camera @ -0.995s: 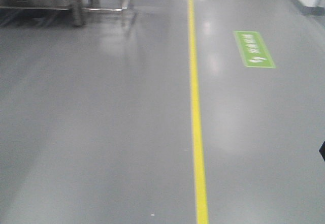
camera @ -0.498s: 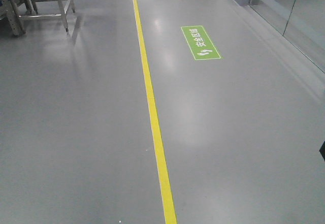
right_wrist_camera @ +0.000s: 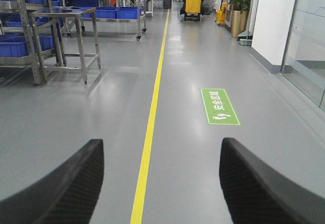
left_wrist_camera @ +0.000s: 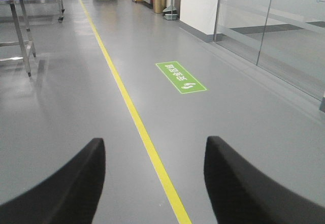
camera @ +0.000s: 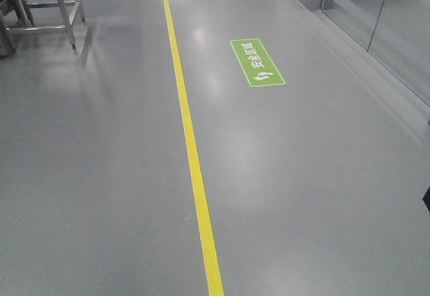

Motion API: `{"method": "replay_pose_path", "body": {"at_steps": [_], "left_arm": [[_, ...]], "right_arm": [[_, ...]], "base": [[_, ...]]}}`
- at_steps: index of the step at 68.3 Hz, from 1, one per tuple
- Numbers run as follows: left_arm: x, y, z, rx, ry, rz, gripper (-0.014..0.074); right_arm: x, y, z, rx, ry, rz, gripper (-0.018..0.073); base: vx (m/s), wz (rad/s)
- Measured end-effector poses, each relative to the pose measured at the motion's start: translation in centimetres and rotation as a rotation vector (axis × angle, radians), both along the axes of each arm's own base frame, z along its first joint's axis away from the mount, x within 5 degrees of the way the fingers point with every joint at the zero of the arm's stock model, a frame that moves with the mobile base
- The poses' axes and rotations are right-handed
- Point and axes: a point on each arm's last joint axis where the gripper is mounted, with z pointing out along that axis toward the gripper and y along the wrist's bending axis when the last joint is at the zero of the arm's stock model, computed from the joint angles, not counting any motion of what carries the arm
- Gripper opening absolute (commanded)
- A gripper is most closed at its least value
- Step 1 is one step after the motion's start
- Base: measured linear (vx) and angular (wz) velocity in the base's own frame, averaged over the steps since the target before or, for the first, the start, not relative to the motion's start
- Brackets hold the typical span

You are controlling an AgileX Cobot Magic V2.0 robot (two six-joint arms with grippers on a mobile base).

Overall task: Move and align brake pads A on conveyor
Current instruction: 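Drive forward along the yellow floor line past the green sign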

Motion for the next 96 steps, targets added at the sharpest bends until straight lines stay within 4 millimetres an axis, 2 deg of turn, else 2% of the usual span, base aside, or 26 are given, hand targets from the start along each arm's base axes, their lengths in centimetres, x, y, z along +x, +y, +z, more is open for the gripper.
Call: {"method": "replay_pose_path", "body": {"at_steps": [45,96], "left_arm": [[0.0,0.0,0.0,0.0,0.0,0.0,0.0407],[0.0,0.0,0.0,0.0,0.0,0.0,0.0407]], "right_arm": [[0.0,0.0,0.0,0.0,0.0,0.0,0.0471],[0.0,0.0,0.0,0.0,0.0,0.0,0.0471]], "base": [[0.49,0.15],[0.63,0.01]]}}
